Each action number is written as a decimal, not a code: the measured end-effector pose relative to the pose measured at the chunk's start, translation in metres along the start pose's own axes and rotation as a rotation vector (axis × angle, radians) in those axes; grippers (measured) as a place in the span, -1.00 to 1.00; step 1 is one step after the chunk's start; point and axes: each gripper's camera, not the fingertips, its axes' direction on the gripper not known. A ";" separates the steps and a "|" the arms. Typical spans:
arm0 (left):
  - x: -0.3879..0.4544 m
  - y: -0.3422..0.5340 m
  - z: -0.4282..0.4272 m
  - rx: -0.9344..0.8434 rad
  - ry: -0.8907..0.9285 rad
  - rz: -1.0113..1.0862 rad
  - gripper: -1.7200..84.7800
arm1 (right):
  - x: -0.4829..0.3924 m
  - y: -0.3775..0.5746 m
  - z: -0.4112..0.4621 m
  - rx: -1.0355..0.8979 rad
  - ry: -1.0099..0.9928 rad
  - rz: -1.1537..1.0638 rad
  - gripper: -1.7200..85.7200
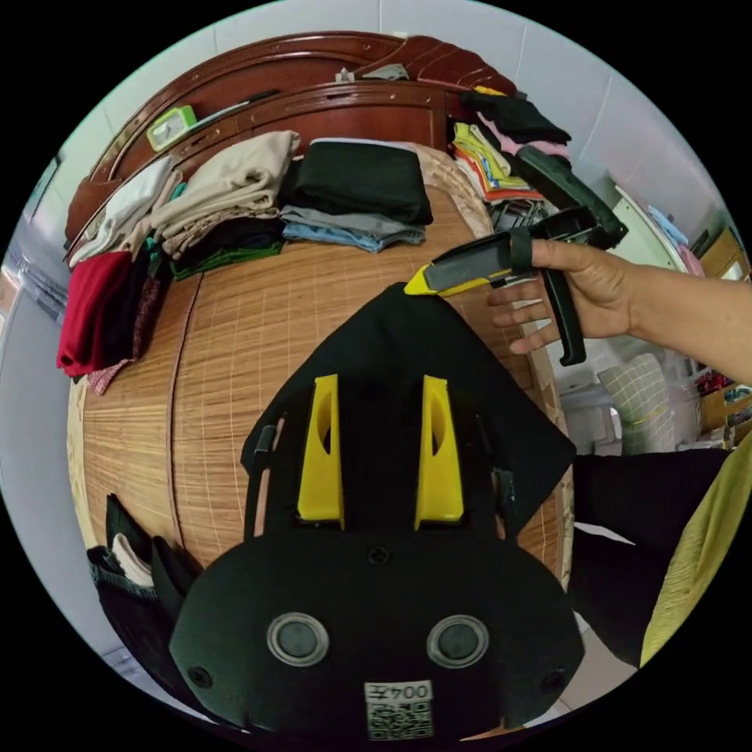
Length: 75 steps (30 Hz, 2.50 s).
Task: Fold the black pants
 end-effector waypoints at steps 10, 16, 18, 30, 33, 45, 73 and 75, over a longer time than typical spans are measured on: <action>-0.050 -0.006 0.076 -0.132 0.127 -0.155 -0.62 | 0.044 -0.055 0.024 -0.194 0.129 0.023 -0.69; -0.052 0.004 0.093 -0.110 0.078 -0.184 -0.62 | 0.068 -0.061 0.018 -0.183 0.057 0.039 -0.67; -0.056 0.006 0.091 -0.107 0.090 -0.182 -0.62 | 0.065 -0.064 0.004 -0.162 0.045 0.002 -0.70; -0.146 0.090 -0.013 0.198 0.228 -0.505 -0.58 | 0.077 -0.058 -0.059 -0.120 -0.159 0.002 -0.59; -0.193 0.145 -0.002 0.234 0.297 -0.770 -0.60 | 0.080 -0.067 -0.056 -0.138 -0.186 0.013 -0.58; -0.270 0.193 0.078 0.263 0.638 -1.107 -0.81 | 0.082 -0.088 -0.038 -0.183 -0.082 0.028 -0.78; -0.294 0.207 0.111 0.141 0.749 -0.970 -0.82 | 0.111 -0.052 -0.004 -0.158 -0.095 0.035 -0.80; -0.290 0.213 0.128 0.101 0.713 -1.026 -0.81 | 0.113 -0.050 0.005 -0.168 -0.087 0.034 -0.80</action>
